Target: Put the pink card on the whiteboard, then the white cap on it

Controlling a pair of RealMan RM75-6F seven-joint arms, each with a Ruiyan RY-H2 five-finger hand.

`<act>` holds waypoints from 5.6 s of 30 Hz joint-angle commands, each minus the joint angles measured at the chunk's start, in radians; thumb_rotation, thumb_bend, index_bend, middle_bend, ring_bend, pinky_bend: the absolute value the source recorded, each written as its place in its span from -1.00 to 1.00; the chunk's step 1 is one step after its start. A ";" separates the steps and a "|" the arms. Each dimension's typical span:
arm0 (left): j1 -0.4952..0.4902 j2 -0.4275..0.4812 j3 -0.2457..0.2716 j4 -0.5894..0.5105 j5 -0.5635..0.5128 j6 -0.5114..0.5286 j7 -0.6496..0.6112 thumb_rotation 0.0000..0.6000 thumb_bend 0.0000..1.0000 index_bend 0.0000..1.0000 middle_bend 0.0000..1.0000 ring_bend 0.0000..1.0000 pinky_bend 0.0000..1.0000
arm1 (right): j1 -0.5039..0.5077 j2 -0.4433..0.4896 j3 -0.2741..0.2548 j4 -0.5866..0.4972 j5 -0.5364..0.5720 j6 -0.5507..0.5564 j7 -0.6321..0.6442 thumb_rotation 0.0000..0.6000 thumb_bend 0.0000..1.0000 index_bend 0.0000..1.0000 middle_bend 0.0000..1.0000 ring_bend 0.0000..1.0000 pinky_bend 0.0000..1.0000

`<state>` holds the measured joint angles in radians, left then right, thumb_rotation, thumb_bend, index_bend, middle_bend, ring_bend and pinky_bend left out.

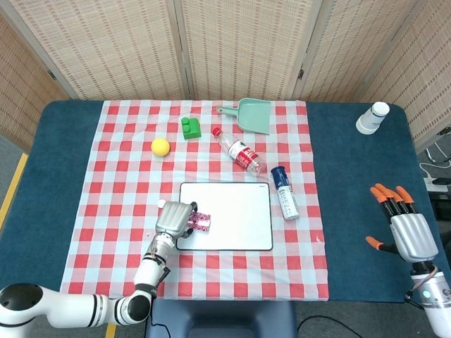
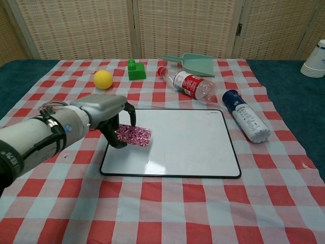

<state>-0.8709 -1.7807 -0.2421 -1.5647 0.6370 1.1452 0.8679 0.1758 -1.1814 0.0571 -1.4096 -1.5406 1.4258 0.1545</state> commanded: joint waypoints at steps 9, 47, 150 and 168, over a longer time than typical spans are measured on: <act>-0.088 -0.137 -0.049 0.222 -0.024 -0.041 -0.010 1.00 -0.44 -0.23 0.96 0.92 0.90 | 0.001 0.005 0.007 0.008 0.013 -0.007 0.019 1.00 -1.00 -0.93 -0.88 -1.00 -1.00; -0.022 0.027 0.007 0.188 0.020 -0.014 -0.003 1.00 -0.51 -0.30 0.96 0.94 0.91 | -0.003 0.006 0.003 0.006 0.008 -0.006 0.020 1.00 -1.00 -0.93 -0.88 -1.00 -1.00; 0.002 0.066 0.059 0.368 0.054 -0.227 -0.181 1.00 -0.41 -0.13 0.99 0.96 0.94 | 0.014 -0.010 0.008 0.016 0.038 -0.050 -0.010 1.00 -1.00 -0.93 -0.88 -1.00 -1.00; 0.000 0.065 0.059 0.374 0.058 -0.226 -0.182 1.00 -0.41 -0.02 1.00 0.96 0.95 | 0.016 -0.012 0.010 0.022 0.042 -0.056 -0.005 1.00 -1.00 -0.94 -0.87 -1.00 -1.00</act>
<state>-0.8706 -1.7154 -0.1833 -1.1913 0.6947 0.9193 0.6860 0.1923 -1.1939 0.0672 -1.3880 -1.4983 1.3700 0.1493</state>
